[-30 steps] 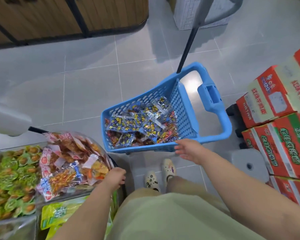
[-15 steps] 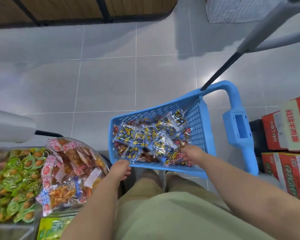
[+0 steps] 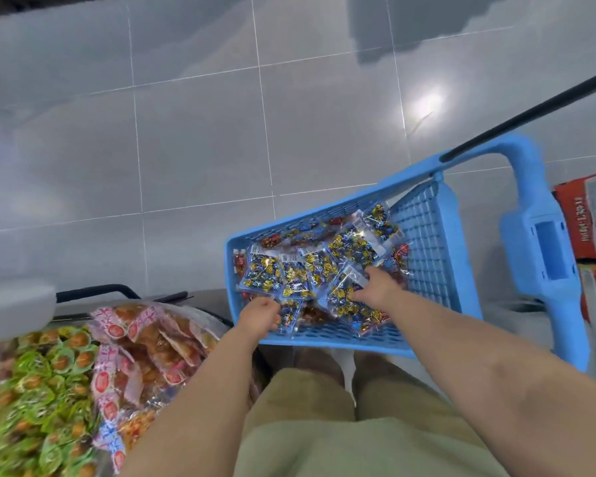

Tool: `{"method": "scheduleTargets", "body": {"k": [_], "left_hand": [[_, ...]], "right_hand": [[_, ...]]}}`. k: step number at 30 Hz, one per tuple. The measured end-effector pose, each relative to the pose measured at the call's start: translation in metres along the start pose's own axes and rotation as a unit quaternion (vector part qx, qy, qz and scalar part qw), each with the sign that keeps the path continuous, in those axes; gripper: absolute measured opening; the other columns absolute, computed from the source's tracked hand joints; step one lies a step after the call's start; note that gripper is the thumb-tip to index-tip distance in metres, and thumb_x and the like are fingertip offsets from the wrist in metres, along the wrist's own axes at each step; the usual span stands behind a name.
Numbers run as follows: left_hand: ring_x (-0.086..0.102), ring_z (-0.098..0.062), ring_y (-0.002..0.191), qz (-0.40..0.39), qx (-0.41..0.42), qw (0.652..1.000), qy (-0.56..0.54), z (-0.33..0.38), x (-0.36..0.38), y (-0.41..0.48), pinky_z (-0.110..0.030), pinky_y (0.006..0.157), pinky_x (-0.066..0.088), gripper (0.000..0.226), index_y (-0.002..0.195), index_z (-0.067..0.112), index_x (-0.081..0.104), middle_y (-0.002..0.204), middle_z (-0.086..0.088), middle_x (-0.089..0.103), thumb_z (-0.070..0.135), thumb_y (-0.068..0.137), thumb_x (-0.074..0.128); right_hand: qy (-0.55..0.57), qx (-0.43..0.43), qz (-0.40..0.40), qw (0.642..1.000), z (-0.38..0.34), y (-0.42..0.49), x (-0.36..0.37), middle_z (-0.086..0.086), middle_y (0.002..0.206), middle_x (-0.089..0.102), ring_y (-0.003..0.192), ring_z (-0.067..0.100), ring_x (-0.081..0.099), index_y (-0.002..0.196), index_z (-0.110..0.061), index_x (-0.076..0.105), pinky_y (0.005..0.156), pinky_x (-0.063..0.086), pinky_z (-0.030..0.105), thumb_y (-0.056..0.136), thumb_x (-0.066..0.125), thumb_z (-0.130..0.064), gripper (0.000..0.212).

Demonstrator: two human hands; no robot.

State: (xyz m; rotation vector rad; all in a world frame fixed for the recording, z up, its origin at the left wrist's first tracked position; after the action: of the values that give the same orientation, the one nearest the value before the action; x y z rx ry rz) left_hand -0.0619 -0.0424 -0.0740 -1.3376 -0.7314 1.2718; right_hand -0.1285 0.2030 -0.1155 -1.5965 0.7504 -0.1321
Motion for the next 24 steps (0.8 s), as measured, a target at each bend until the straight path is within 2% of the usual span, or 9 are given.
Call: {"method": "scheduleTargets", "body": {"k": [3, 6, 9, 11, 14, 16, 18, 20, 24], "left_hand": [[0.048, -0.016, 0.067, -0.007, 0.002, 1.0, 0.004, 0.003, 0.004, 0.005, -0.027, 0.059, 0.037, 0.015, 0.089, 0.017, 0.049, 0.081, -0.004, 0.052, 0.021, 0.101, 0.041], [0.053, -0.017, 0.073, -0.025, 0.01, 1.0, -0.001, 0.007, 0.013, 0.006, -0.03, 0.067, 0.041, 0.013, 0.1, 0.014, 0.052, 0.089, -0.006, 0.056, 0.025, 0.1, 0.046], [0.057, -0.017, 0.081, -0.053, 0.027, 0.998, -0.03, 0.014, 0.021, 0.0, -0.033, 0.075, 0.047, 0.018, 0.102, 0.015, 0.055, 0.097, -0.006, 0.059, 0.033, 0.098, 0.052], [0.061, -0.017, 0.091, -0.089, 0.036, 0.993, -0.074, 0.02, 0.027, -0.006, -0.035, 0.084, 0.049, 0.024, 0.103, 0.02, 0.057, 0.103, -0.003, 0.062, 0.041, 0.093, 0.058], [0.065, -0.012, 0.085, -0.164, 0.045, 0.97, -0.173, 0.028, 0.039, -0.013, -0.032, 0.082, 0.053, 0.032, 0.102, 0.019, 0.057, 0.09, 0.004, 0.065, 0.04, 0.082, 0.07], [0.065, -0.005, 0.066, -0.183, 0.046, 0.952, -0.239, 0.032, 0.045, -0.015, -0.023, 0.063, 0.053, 0.033, 0.101, 0.017, 0.053, 0.071, 0.008, 0.067, 0.029, 0.078, 0.073], [0.068, -0.005, 0.08, -0.156, 0.046, 0.943, -0.291, 0.032, 0.044, -0.011, -0.023, 0.065, 0.052, 0.041, 0.119, 0.012, 0.05, 0.089, 0.005, 0.073, 0.014, 0.084, 0.071], [0.064, -0.011, 0.099, -0.117, 0.042, 0.94, -0.319, 0.028, 0.038, -0.004, -0.025, 0.076, 0.049, 0.067, 0.143, 0.009, 0.036, 0.112, 0.0, 0.067, 0.01, 0.085, 0.069], [0.049, -0.023, 0.126, -0.044, 0.039, 0.939, -0.338, 0.008, 0.023, 0.012, -0.032, 0.092, 0.042, 0.084, 0.149, 0.007, 0.025, 0.143, -0.01, 0.048, 0.014, 0.081, 0.074]], "right_hand": [[-0.044, -0.004, 0.035, 0.998, 0.007, 0.009, 0.001, 0.008, 0.137, 0.048, 0.124, 0.03, 0.045, 0.14, -0.012, 0.037, 0.1, 0.043, 0.038, 0.071, 0.076, -0.05, 0.088], [-0.132, -0.044, 0.042, 0.989, 0.009, 0.005, -0.004, 0.005, 0.11, 0.06, 0.105, 0.024, 0.052, 0.111, -0.021, 0.059, 0.084, 0.045, 0.034, 0.073, 0.066, -0.063, 0.057], [0.023, -0.09, 0.024, 0.995, 0.01, -0.006, -0.009, -0.008, 0.07, 0.037, 0.063, 0.006, 0.037, 0.067, -0.027, 0.037, 0.054, 0.029, 0.022, 0.077, 0.072, -0.046, 0.041], [0.148, -0.1, -0.024, 0.984, 0.007, -0.014, -0.01, -0.006, 0.08, 0.049, 0.071, 0.01, 0.048, 0.077, -0.02, 0.05, 0.061, 0.038, 0.026, 0.078, 0.073, -0.041, 0.032], [0.273, -0.084, -0.086, 0.955, -0.007, -0.022, -0.001, 0.006, 0.118, 0.06, 0.106, 0.026, 0.057, 0.113, -0.006, 0.057, 0.086, 0.047, 0.039, 0.081, 0.069, -0.043, 0.051], [0.273, -0.094, -0.117, 0.95, -0.026, -0.028, 0.009, 0.006, 0.106, 0.064, 0.097, 0.024, 0.061, 0.104, -0.014, 0.06, 0.076, 0.049, 0.036, 0.081, 0.067, -0.047, 0.041], [0.255, -0.111, -0.131, 0.951, -0.041, -0.026, 0.015, -0.003, 0.094, 0.062, 0.084, 0.015, 0.059, 0.098, -0.02, 0.061, 0.07, 0.047, 0.031, 0.082, 0.062, -0.052, 0.036], [0.307, -0.083, -0.076, 0.945, -0.043, -0.015, 0.007, -0.001, 0.092, 0.061, 0.083, 0.015, 0.058, 0.1, -0.016, 0.06, 0.075, 0.048, 0.032, 0.085, 0.059, -0.051, 0.038], [0.434, 0.078, 0.17, 0.881, 0.003, 0.022, -0.034, 0.001, 0.073, 0.046, 0.061, 0.015, 0.044, 0.082, -0.014, 0.045, 0.059, 0.042, 0.026, 0.082, 0.068, -0.036, 0.032]]}}
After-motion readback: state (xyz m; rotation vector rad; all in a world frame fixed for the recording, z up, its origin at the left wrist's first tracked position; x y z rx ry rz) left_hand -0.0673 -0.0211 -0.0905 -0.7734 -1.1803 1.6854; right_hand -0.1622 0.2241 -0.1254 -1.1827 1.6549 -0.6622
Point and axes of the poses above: each hand's wrist, its own y-axis towards the middle knuckle, its own x-axis out of the palm, z = x × y, the point moved 6 cm from there along y, towards the middle knuckle
